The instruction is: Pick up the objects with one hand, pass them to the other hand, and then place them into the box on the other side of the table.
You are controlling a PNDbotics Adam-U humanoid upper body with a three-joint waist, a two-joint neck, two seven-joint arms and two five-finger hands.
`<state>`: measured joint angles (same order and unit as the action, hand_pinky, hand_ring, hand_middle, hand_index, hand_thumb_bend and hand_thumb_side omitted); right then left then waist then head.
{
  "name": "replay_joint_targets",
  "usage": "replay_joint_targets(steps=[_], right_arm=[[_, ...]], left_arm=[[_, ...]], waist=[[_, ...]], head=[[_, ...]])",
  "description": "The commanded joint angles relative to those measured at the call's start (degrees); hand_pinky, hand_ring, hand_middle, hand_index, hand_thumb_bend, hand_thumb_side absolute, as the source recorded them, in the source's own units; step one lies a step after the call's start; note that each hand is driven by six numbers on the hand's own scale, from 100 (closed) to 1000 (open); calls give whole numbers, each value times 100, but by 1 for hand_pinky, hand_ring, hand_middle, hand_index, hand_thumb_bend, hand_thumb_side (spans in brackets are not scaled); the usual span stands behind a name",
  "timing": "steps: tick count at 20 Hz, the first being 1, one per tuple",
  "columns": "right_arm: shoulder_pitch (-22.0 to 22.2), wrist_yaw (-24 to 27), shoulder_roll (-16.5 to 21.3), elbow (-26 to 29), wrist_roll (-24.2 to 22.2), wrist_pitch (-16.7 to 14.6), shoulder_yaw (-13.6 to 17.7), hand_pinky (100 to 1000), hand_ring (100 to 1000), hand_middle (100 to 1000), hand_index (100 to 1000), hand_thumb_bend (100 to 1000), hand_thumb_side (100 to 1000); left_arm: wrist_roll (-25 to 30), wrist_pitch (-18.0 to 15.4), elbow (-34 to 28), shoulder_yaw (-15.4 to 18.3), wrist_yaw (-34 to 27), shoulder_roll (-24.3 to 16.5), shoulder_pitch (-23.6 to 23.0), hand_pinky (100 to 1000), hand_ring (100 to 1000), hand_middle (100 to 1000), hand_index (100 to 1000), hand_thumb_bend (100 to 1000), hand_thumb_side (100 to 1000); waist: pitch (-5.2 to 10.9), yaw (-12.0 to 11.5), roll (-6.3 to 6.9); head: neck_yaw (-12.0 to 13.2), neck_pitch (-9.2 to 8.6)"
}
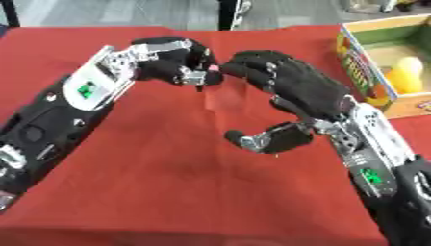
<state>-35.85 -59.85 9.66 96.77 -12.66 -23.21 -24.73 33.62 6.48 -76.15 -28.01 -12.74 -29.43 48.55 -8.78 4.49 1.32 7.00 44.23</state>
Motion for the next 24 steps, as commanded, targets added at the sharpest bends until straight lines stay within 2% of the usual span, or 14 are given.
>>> replay_joint_targets(steps=[1,3,6,7,8,10,14,21,24], right_arm=[[-97,-118,-32,10,-28,18,1,853,897,802,965,380,593],[-96,-230,-35,-21,29,88,10,827,863,719,958,363,524],[-92,-390,-38,-62,190,239,13,798,826,578,952,336,362],[-92,-431,-40,-77,233,270,8,791,815,543,951,321,325],[-93,-468,-41,-90,268,294,3,788,811,530,951,332,310],[-94,-534,-42,-110,314,320,-1,774,793,489,951,311,224],[-93,-653,-40,-143,331,332,-1,755,756,432,953,288,114],[-73,-754,-35,-159,370,369,34,724,700,339,948,241,100],[-47,-767,-33,-151,423,420,70,708,658,274,939,225,100]], left_arm=[[-32,44,-91,75,-92,40,220,606,449,377,472,126,477],[-3,82,-140,40,-135,79,251,607,450,378,473,127,480],[44,143,-222,-4,-205,113,276,607,450,378,473,124,483],[58,162,-252,-17,-226,118,283,607,450,378,473,155,482],[69,179,-280,-27,-243,123,289,607,450,378,473,123,486],[74,206,-328,-32,-273,131,301,608,450,378,473,122,487],[73,242,-390,-24,-332,133,319,609,451,379,475,121,488],[109,241,-474,5,-390,80,312,624,462,393,491,111,512],[192,176,-497,35,-407,20,290,646,482,423,533,149,525]], waist=[[162,-5,-7],[162,-8,-6],[164,-10,-7],[165,-11,-7],[166,-12,-6],[167,-13,-5],[169,-11,-7],[167,-10,-2],[170,-8,1]], head=[[18,-11],[19,-11],[20,-11],[20,-11],[19,-11],[18,-11],[23,-11],[23,-11],[28,-11]])
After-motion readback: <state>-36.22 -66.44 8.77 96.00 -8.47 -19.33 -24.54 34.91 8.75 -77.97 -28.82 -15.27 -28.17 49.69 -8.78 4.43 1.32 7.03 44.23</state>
